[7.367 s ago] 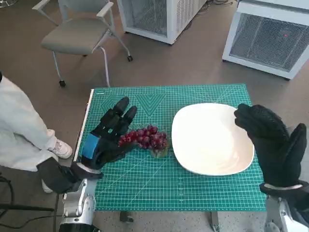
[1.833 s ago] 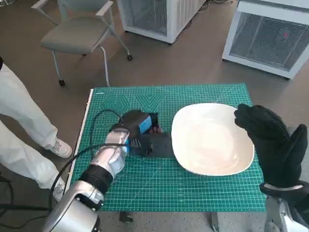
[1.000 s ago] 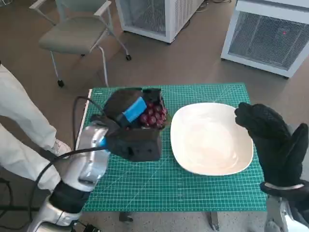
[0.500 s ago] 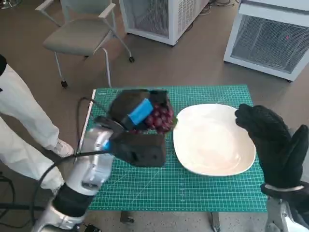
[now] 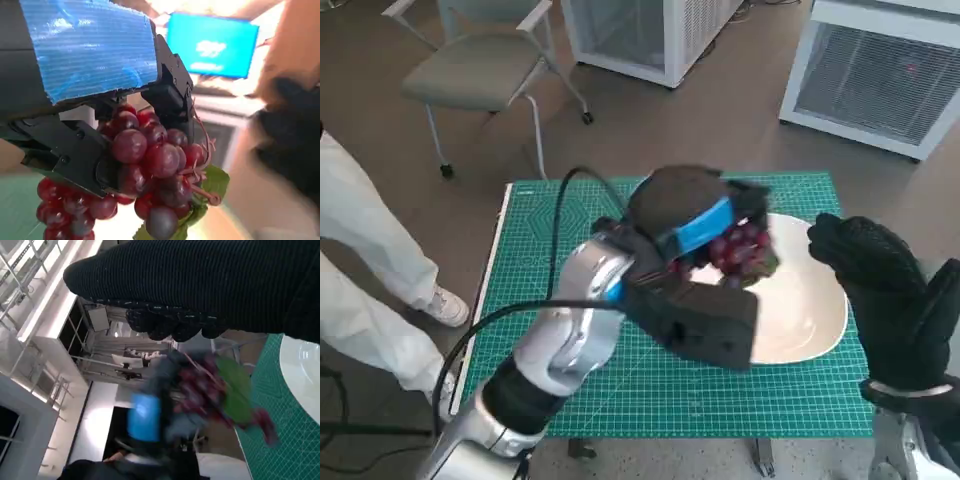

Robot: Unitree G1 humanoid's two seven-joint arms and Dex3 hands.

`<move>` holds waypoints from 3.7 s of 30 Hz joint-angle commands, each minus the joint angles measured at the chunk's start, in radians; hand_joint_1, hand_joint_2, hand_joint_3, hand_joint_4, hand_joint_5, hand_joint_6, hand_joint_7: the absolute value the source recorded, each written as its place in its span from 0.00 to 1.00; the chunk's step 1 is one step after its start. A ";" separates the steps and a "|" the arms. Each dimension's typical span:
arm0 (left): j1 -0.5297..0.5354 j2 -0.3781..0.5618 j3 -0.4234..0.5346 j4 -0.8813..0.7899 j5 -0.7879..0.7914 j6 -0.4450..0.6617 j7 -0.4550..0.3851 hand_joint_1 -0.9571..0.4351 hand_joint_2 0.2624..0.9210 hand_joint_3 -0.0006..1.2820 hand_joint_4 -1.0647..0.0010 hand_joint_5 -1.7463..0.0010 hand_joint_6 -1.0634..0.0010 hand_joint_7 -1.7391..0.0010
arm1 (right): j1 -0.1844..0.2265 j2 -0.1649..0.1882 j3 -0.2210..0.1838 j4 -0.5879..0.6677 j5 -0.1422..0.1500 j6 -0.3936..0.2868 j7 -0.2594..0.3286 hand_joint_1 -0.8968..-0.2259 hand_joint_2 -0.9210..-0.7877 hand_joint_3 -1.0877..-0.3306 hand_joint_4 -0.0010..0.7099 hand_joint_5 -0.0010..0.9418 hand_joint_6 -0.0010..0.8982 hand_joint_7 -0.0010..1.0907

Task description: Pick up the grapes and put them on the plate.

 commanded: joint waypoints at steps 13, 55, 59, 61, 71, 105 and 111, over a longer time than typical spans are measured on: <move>-0.104 -0.102 -0.046 0.271 0.008 -0.107 0.093 0.69 1.00 0.10 0.40 0.34 0.48 0.24 | 0.053 0.005 -0.019 -0.026 0.007 0.012 -0.018 0.83 0.00 0.62 0.57 0.93 0.24 0.93; -0.130 -0.105 -0.052 0.535 -0.059 -0.233 0.055 0.35 0.78 0.02 0.88 1.00 0.82 1.00 | 0.058 0.021 -0.014 -0.016 -0.020 -0.013 -0.045 0.84 0.00 0.63 0.60 0.90 0.25 0.92; -0.125 -0.097 -0.053 0.545 -0.056 -0.229 0.051 0.32 0.87 0.02 0.88 1.00 0.83 1.00 | 0.061 0.022 -0.011 -0.020 -0.020 -0.013 -0.045 0.84 0.00 0.63 0.60 0.90 0.25 0.92; -0.118 -0.090 -0.049 0.545 -0.058 -0.230 0.053 0.31 0.92 0.02 0.88 1.00 0.83 1.00 | 0.062 0.022 -0.010 -0.021 -0.020 -0.014 -0.044 0.84 0.00 0.63 0.60 0.90 0.25 0.92; 0.008 -0.010 0.072 0.469 -0.173 -0.310 0.102 0.33 0.99 0.01 0.89 1.00 0.84 1.00 | 0.061 0.018 -0.009 -0.017 -0.019 -0.016 -0.040 0.84 0.00 0.63 0.60 0.90 0.25 0.92; 0.498 -0.012 0.581 0.380 -1.006 -0.612 -0.231 0.48 0.99 0.01 0.81 0.99 0.77 0.98 | 0.038 0.004 -0.001 -0.009 -0.002 0.018 -0.031 0.83 0.00 0.63 0.60 0.90 0.25 0.92; 0.535 -0.040 0.602 0.331 -1.061 -0.588 -0.252 0.46 1.00 0.02 0.77 0.99 0.73 0.98 | 0.037 -0.003 -0.006 -0.007 0.002 0.020 -0.024 0.83 0.00 0.63 0.60 0.90 0.25 0.92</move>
